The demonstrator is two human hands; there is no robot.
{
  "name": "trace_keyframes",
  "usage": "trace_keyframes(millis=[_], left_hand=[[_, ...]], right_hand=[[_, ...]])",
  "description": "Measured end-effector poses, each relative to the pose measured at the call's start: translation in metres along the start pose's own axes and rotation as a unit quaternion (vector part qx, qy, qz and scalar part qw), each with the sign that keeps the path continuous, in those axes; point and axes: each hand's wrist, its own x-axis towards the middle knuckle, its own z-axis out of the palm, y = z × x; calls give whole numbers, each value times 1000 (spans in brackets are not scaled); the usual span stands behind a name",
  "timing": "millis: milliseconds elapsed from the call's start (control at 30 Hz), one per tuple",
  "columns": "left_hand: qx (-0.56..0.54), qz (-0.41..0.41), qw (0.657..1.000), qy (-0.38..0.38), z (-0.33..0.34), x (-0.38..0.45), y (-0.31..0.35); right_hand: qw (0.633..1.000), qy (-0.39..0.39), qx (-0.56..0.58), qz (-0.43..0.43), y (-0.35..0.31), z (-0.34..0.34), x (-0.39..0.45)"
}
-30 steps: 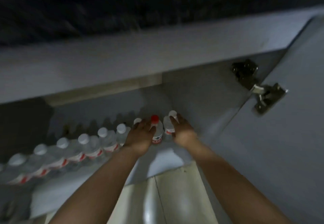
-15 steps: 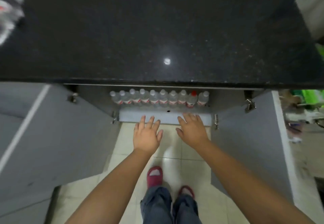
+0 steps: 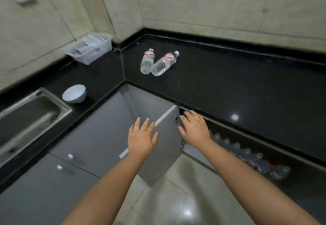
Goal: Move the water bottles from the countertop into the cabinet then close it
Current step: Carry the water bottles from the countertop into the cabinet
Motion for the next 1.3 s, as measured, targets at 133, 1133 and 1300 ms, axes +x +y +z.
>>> trace_keyframes(millis=[133,1133,1300], left_hand=[[-10,-20,999,37,-32,29,-65],[-187,-88,978,-16,-45,500,-38],[-193,-90,977,-7,-36,515,-38]], right_hand=[[999,22,-23,9,-42,-19,54],[922,-51,221,314,76,3,523],[894,-73,276,345,80,12,545]])
